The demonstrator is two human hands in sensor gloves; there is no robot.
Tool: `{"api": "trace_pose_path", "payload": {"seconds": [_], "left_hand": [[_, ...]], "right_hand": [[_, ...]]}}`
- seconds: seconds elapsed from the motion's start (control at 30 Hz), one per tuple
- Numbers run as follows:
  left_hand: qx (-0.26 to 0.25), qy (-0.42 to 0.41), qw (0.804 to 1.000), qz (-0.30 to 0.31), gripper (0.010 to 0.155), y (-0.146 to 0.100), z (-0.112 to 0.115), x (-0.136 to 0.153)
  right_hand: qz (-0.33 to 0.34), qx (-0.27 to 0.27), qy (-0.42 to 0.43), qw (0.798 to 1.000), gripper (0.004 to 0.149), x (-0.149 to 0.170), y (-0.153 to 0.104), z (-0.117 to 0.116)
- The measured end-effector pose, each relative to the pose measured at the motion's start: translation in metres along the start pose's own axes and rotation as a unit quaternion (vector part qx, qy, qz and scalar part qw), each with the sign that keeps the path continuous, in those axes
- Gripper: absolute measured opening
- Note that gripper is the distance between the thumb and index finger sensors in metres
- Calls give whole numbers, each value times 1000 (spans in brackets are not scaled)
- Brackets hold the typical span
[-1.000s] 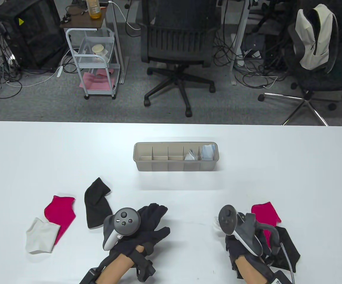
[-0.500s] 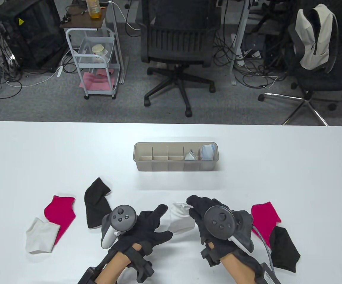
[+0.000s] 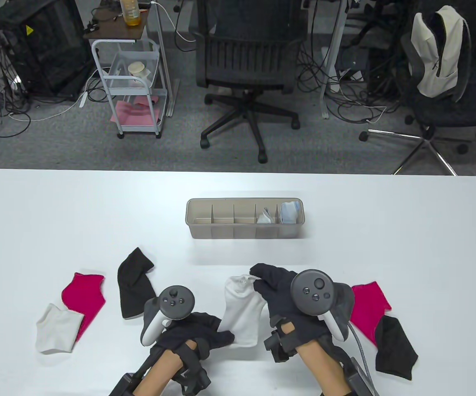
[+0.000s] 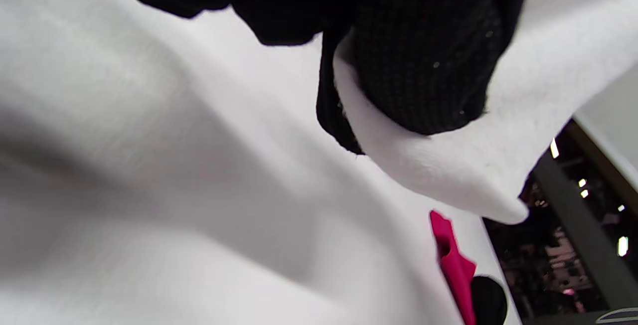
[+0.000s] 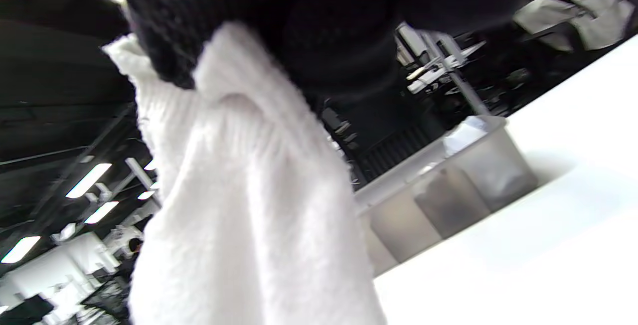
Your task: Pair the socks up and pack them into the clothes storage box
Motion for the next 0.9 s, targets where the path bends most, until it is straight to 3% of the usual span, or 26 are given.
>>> {"api": "trace_pose_path", "payload": {"seconds": [0.17,0.2,0.23,0.27,0.43,0.57,0.6,0.7,0.9], "left_hand": [[42,37,997,-50,38,8,18,8],[42,45,996,-58,51,10,21,10],[43,57,995,-66,52,10,23,11],[43,74,994,-72,38,11,25,12],[14,188,977,-103,34,13,37,11],[-37,242,961,-130,50,12,41,6],[-37,251,958,-136,71,12,40,6],[-30,238,959,-152,62,12,40,10],[-15,224,961,-162,58,14,38,15]], "right_hand": [[-69,-21,-59,996,37,23,17,-34],[-78,-27,-71,994,37,27,19,-41],[-82,-30,-81,993,37,30,22,-49],[-92,-35,-94,991,37,34,24,-56],[-102,-54,-133,984,37,41,32,-89],[-95,-42,-174,979,37,41,37,-105],[-98,-47,-183,977,37,42,40,-110],[-110,-60,-193,973,37,47,47,-119],[-155,-95,-205,962,36,63,59,-135]]}}
Point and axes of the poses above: the tracker on the back of each hand, its own x axis roughly to the little-finger side, its own y axis roughly from the wrist to the fingertips, z = x × y, the point moved 2 cm from there along y, roughly from the wrist to the fingertips, and after that the axes turned 4 degrees about -y, right-handed, at the moved point
